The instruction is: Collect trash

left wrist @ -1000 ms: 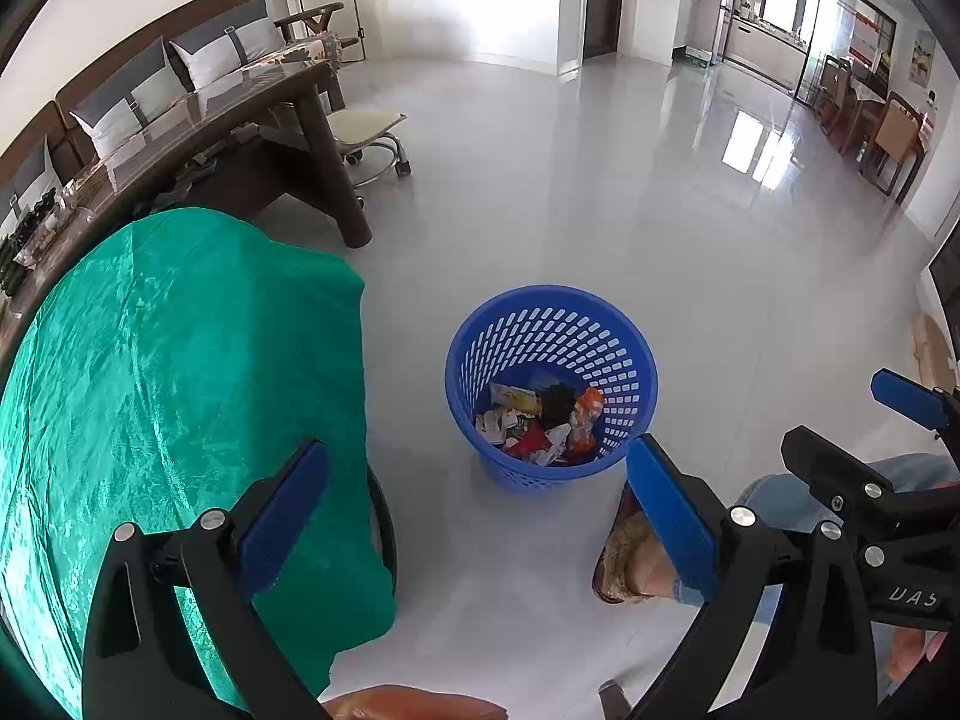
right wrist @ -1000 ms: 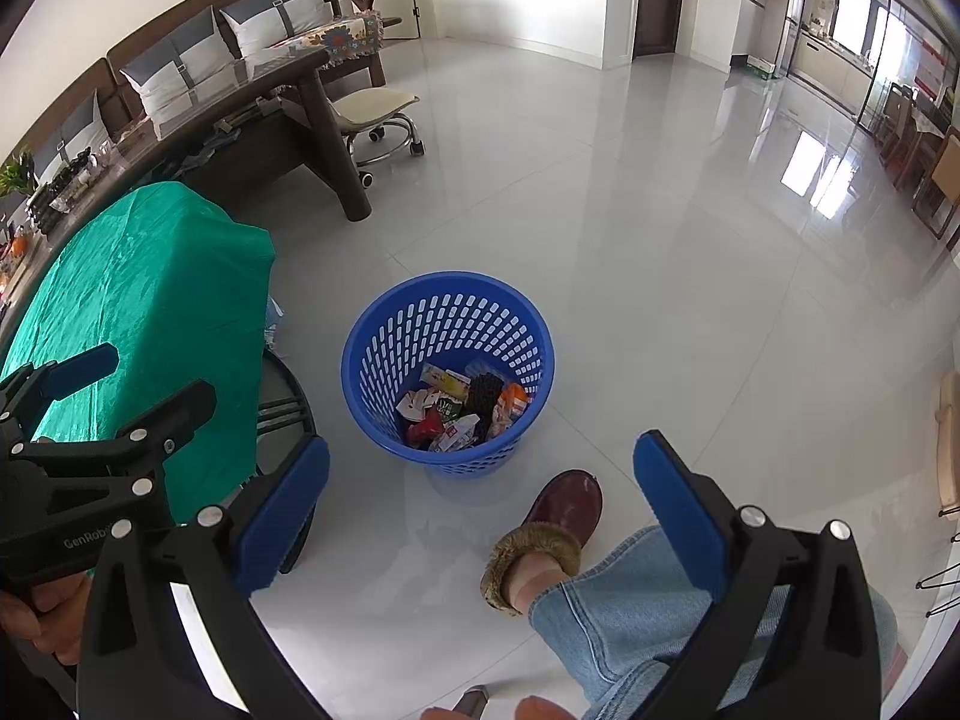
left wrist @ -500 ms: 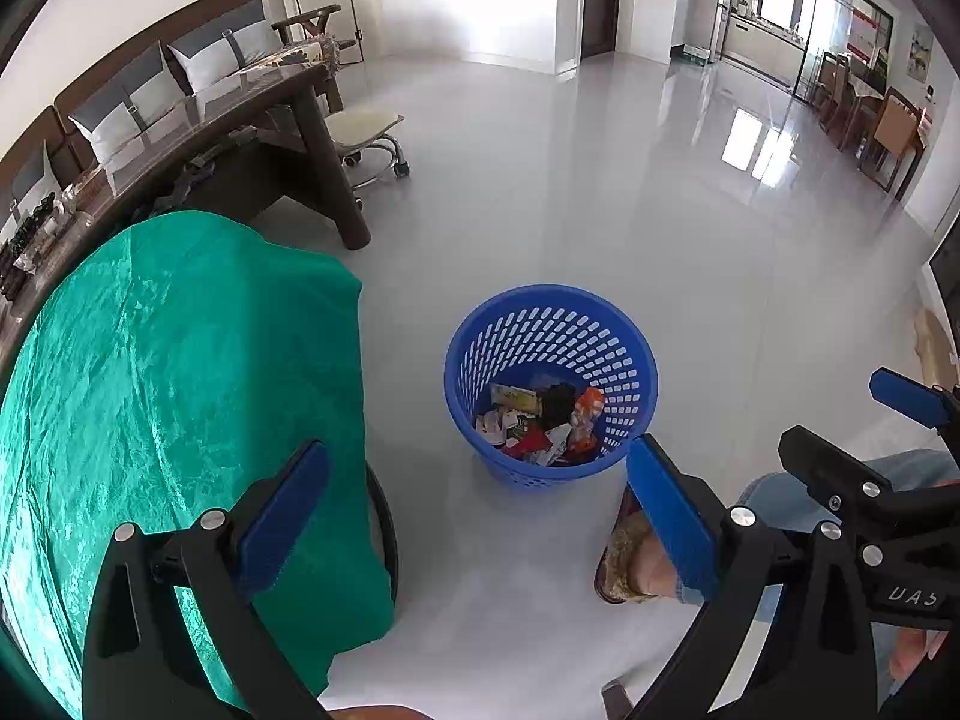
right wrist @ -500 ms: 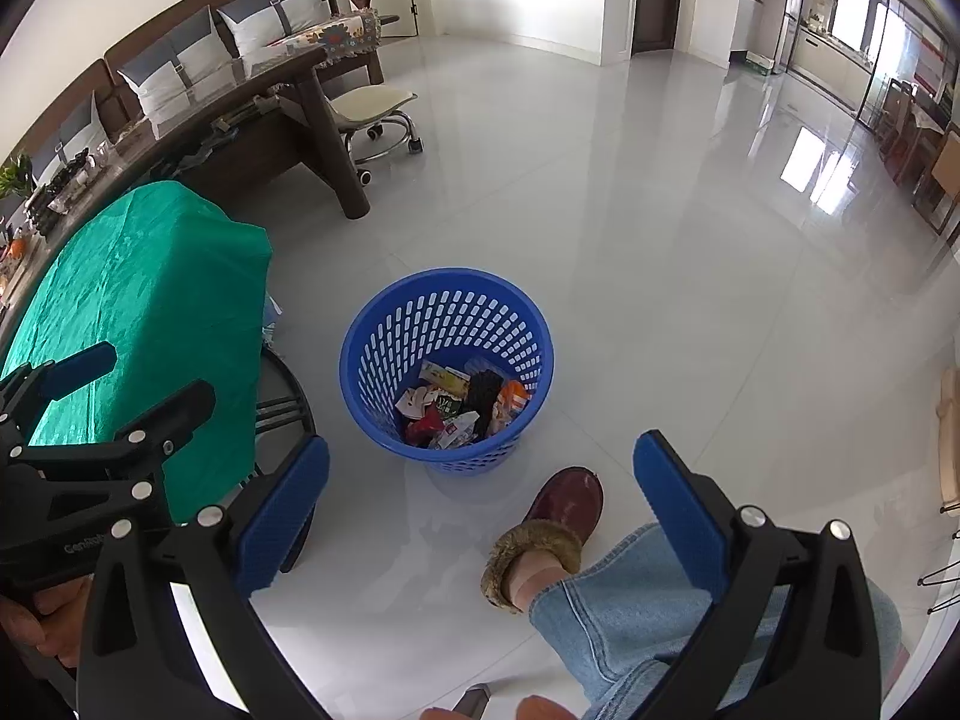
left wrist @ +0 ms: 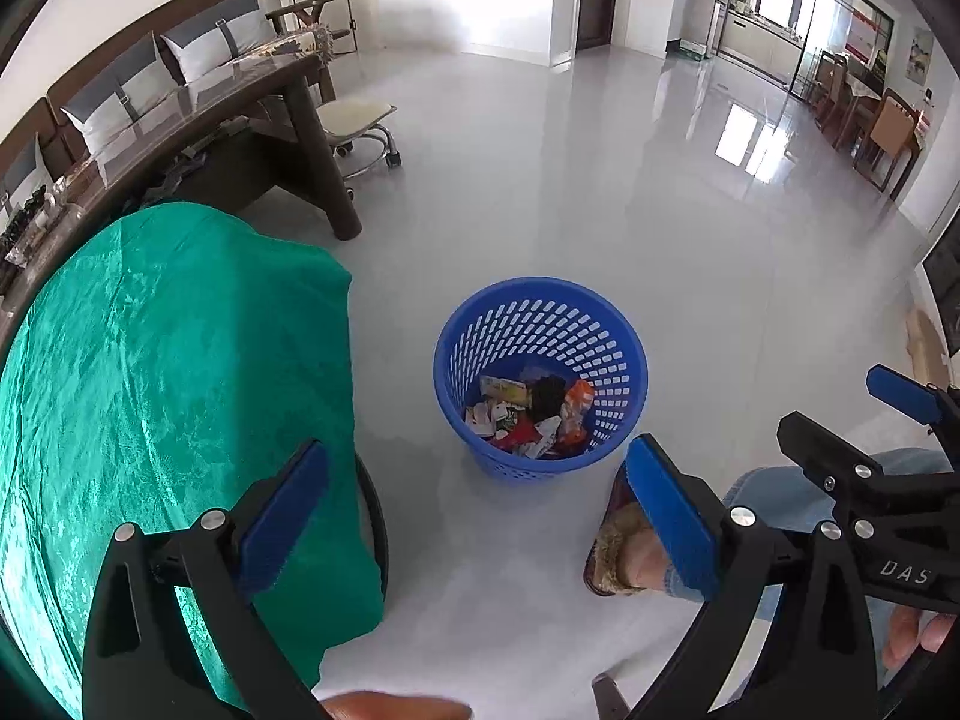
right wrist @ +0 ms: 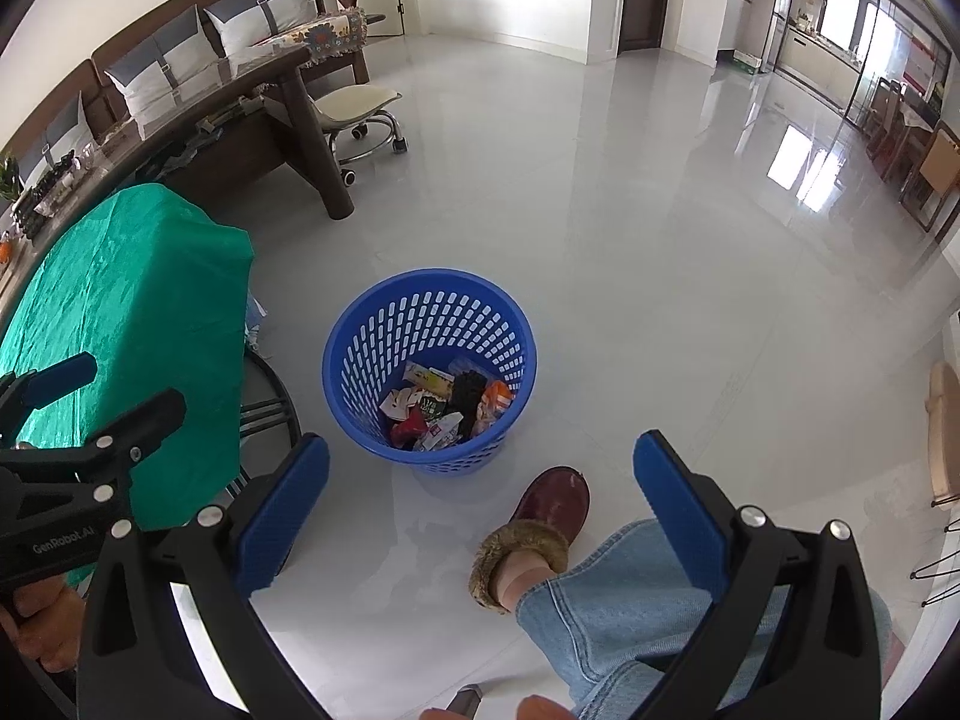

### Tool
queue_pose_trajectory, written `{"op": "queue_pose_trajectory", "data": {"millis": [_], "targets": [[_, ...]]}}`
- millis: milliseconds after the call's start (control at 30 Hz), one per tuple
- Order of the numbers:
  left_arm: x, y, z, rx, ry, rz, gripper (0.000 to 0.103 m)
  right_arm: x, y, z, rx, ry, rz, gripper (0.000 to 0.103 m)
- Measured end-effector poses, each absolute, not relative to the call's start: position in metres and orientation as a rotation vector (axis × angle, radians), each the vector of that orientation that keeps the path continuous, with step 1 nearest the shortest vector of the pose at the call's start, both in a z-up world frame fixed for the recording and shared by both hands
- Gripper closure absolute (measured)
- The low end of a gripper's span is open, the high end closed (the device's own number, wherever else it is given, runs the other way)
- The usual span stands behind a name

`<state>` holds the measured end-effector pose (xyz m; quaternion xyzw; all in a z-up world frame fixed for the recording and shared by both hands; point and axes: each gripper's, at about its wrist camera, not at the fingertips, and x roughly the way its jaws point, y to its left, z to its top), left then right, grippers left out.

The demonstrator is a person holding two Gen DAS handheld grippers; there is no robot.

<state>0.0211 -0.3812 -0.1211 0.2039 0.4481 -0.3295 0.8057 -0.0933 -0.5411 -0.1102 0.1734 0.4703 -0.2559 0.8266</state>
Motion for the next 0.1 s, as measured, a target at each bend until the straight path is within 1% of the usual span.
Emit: {"op": "queue_pose_trajectory", "data": {"millis": [100], "targets": [[0.031, -0.366, -0.114, 0.394, 0.967, -0.695, 0.005, -0.080, -0.531, -0.109, 0.335, 1.011, -0.522, 0.005]]}}
